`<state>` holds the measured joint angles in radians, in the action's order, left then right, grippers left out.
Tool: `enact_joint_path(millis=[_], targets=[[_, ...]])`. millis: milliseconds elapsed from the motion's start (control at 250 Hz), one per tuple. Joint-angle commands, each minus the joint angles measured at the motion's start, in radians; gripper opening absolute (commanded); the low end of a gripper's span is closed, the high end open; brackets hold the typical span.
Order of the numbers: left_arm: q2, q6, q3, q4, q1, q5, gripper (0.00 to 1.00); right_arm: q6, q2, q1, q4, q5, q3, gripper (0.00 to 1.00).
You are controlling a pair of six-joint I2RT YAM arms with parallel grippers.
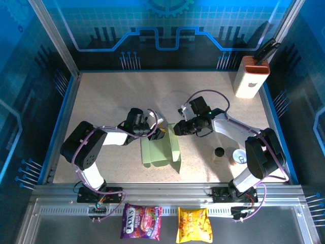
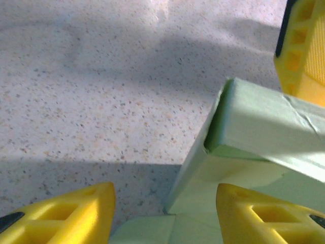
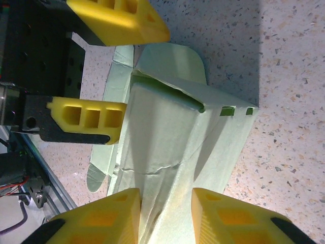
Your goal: Fold the paper box
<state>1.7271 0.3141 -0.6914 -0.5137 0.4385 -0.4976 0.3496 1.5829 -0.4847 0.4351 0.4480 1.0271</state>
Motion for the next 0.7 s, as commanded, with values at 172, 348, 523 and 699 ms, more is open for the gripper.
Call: enact_joint_path(millis=[172,348,523,699], targets=[[-0.159,0.149,-0.043,0.172,0.008,-0.073,0.58,-0.017,0.025,-0.014,0.048,-0.044,0.008,0.32],[-0.156,0.333,-0.114,0.319,0.015,-0.022,0.58,-0.018,0.014,-0.014,0.051,-0.048,0.005,0.32],[-0.1,0.523,-0.159,0.442,0.011,0.036,0.59,-0.015,0.013,-0.014,0.047,-0.045,0.001,0.32],[-0.028,0.552,-0.208,0.415,0.013,0.007,0.62,-0.012,0.018,-0.014,0.042,-0.042,0.002,0.32]])
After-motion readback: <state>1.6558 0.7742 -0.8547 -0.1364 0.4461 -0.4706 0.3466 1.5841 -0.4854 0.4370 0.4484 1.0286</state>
